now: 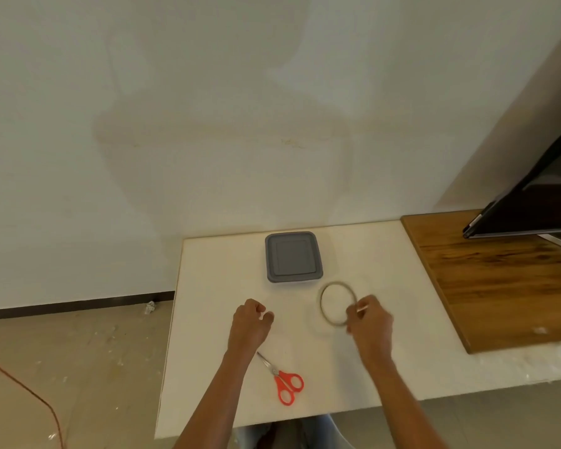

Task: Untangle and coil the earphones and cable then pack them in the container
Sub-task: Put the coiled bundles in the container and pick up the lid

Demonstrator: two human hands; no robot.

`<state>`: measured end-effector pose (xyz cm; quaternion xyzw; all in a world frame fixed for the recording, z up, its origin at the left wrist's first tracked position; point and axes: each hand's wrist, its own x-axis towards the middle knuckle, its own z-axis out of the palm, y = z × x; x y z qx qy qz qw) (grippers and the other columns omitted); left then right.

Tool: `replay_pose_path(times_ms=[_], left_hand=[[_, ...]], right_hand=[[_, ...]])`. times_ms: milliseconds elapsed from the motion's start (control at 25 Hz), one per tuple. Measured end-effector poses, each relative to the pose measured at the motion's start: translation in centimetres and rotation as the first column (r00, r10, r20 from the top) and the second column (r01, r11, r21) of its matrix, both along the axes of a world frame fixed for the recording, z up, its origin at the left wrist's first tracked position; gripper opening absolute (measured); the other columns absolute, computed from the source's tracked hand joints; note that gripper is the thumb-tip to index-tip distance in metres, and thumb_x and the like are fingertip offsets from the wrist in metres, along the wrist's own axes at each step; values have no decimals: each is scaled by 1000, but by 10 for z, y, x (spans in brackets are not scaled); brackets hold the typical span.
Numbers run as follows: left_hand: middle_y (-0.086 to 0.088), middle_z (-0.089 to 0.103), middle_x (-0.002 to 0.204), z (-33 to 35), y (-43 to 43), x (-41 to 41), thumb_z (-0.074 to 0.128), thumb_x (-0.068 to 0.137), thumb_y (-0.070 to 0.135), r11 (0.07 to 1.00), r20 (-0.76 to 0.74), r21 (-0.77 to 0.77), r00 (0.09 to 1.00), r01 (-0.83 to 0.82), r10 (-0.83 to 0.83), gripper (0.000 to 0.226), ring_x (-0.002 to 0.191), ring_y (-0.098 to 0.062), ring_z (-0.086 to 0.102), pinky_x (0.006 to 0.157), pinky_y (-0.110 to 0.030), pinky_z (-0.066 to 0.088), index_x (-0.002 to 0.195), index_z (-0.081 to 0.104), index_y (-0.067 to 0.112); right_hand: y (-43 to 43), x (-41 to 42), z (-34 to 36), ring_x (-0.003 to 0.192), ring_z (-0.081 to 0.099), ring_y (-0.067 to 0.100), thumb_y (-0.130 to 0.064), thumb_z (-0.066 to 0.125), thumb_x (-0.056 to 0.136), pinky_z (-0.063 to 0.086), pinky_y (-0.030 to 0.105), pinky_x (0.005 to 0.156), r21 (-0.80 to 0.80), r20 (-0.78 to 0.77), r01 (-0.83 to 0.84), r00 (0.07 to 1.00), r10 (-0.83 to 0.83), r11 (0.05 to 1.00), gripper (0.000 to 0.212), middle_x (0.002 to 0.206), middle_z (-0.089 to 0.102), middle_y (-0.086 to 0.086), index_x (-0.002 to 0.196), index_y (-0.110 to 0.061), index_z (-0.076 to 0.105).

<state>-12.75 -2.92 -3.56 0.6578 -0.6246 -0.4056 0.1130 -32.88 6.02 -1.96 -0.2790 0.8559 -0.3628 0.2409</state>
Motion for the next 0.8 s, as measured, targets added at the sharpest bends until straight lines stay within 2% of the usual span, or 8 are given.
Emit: replay_pose_path(times_ms=[200,440,520,560,600,680,720,800], left_hand=[[-11,64,111,-5,-4,-5,59,90,17,1000,9,14,1000,-24,24,25,104,-25,58,81,-25,42,110,58,2],[-9,66,107,-9,-1,0,58,89,16,997,-7,64,999,-53,53,23,103,-26,59,85,-28,44,107,60,2],[-11,66,107,-10,0,1,58,88,14,997,-8,62,999,-48,48,23,104,-26,60,86,-28,44,108,60,2],[-11,66,107,-10,0,1,59,88,13,998,-2,58,999,-37,37,23,104,-27,60,87,-29,44,107,61,2],[-11,66,108,-10,-1,1,58,87,11,998,16,49,1000,-27,26,22,105,-27,59,88,-30,45,107,61,2],[-12,66,109,-11,-2,-1,56,85,6,999,55,32,998,-6,4,20,106,-28,59,89,-32,46,104,62,2],[-13,66,109,-13,-3,0,55,85,4,1000,67,24,998,10,-12,19,105,-28,60,90,-33,46,102,62,1],[-15,67,107,-15,-6,1,56,85,1,999,88,25,995,41,-43,14,103,-29,60,89,-33,47,97,61,1]], right_hand=[[-83,-53,10,60,70,30,-5,60,88,57,34,59,-23,100,238,967,-235,971,15,74,70,21,76,-3,52],[-82,-43,-5,73,70,30,-31,65,88,56,36,68,102,61,133,988,-139,986,35,85,71,19,94,2,59],[-43,-5,-8,85,66,27,-46,66,83,50,32,71,145,-98,-62,992,76,988,41,91,67,7,101,-10,55],[-20,24,-10,90,61,23,-54,66,78,46,30,71,220,-136,-272,942,305,937,48,95,63,2,103,-16,53],[3,56,-11,95,55,22,-61,66,72,45,31,74,325,-107,-497,826,553,805,58,102,56,0,108,-18,49],[39,105,-18,103,45,26,-62,66,68,44,39,84,507,-27,-731,516,856,457,73,114,44,5,118,-15,40],[49,118,-21,106,43,29,-53,66,72,43,41,86,546,-39,-745,436,899,384,70,119,42,8,121,-12,37],[53,119,-21,108,44,30,-31,64,80,42,39,87,537,-70,-725,473,878,433,55,125,41,12,124,-12,37]])
